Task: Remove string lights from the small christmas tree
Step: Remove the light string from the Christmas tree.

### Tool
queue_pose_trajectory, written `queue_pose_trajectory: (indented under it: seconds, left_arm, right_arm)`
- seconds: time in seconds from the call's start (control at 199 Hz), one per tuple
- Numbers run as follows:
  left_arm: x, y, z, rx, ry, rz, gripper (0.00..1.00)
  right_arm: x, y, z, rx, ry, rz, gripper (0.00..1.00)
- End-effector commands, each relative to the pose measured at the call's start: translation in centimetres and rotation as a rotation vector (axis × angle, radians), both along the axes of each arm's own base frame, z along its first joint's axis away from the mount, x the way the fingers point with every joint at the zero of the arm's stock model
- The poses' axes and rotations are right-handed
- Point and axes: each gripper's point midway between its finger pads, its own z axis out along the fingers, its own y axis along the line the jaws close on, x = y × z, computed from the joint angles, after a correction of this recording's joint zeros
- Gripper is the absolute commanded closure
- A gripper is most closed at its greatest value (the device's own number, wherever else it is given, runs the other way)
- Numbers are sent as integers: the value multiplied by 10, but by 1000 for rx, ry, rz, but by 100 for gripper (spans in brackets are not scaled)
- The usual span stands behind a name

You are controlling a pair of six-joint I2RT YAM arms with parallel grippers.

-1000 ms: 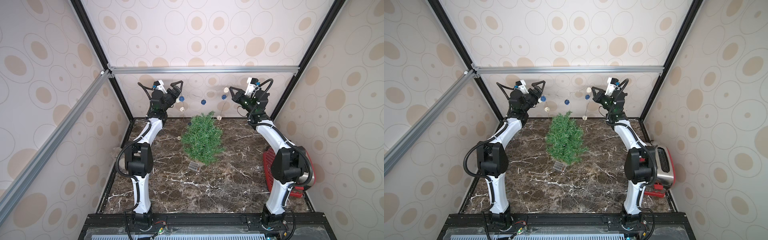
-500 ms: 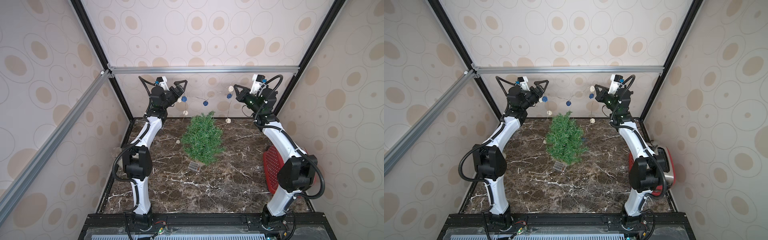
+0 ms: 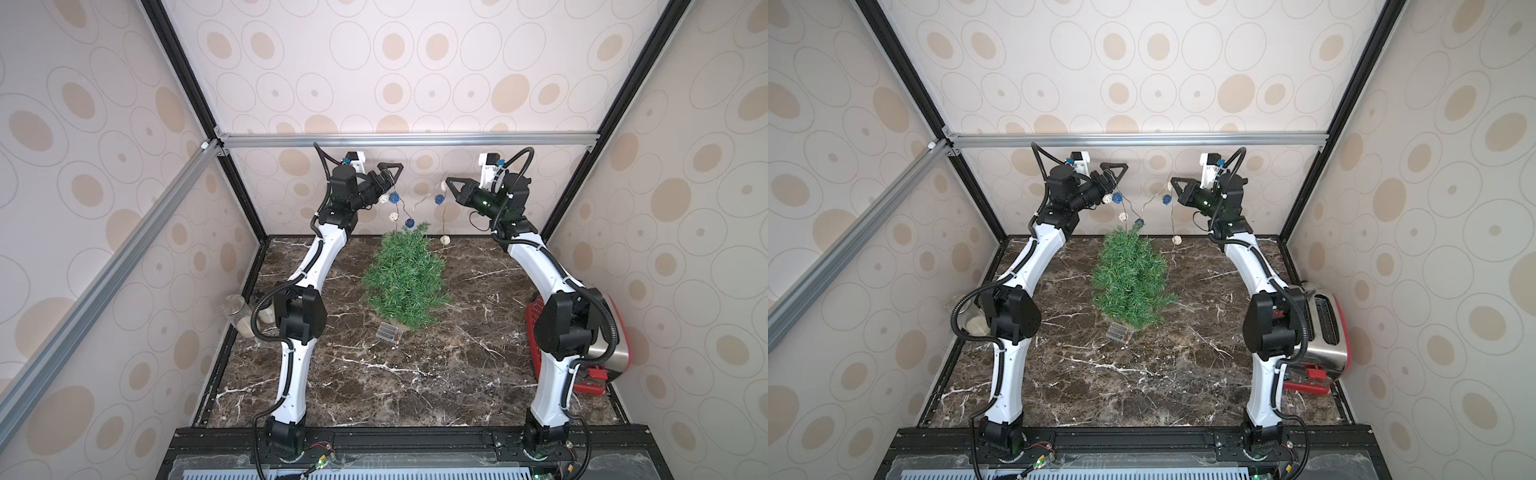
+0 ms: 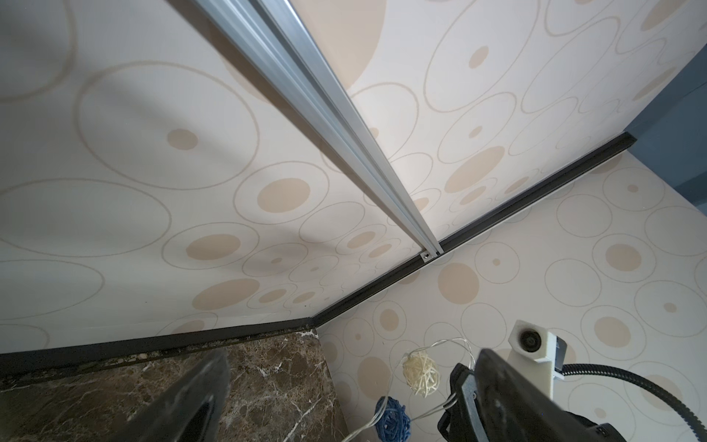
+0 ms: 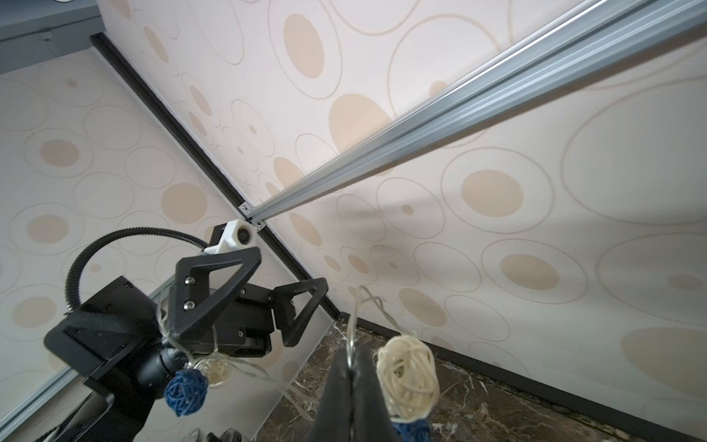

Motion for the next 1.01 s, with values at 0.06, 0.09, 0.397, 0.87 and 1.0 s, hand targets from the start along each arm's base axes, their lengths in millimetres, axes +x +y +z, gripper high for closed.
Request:
queue_pose_trajectory:
  seconds: [0.06, 0.09, 0.397, 0.87, 1.0]
  left_arm:
    - [-3, -9, 16, 2, -52, -30, 1]
    - [-3, -11, 17, -8, -54, -34, 1]
    - [-4, -17, 26, 0, -73, -7, 0]
    - [-5, -23, 31, -34, -79, -12, 1]
    - [-8, -24, 38, -46, -95, -18, 1]
  right_arm:
    - [-23, 40, 11, 37, -61, 243, 98]
    - [-25, 44, 11, 40, -66, 268, 94]
    - [-40, 74, 12, 50, -104, 376, 68]
    - [-52, 119, 0, -49, -106, 424, 26]
    - [-46, 118, -8, -78, -91, 388, 23]
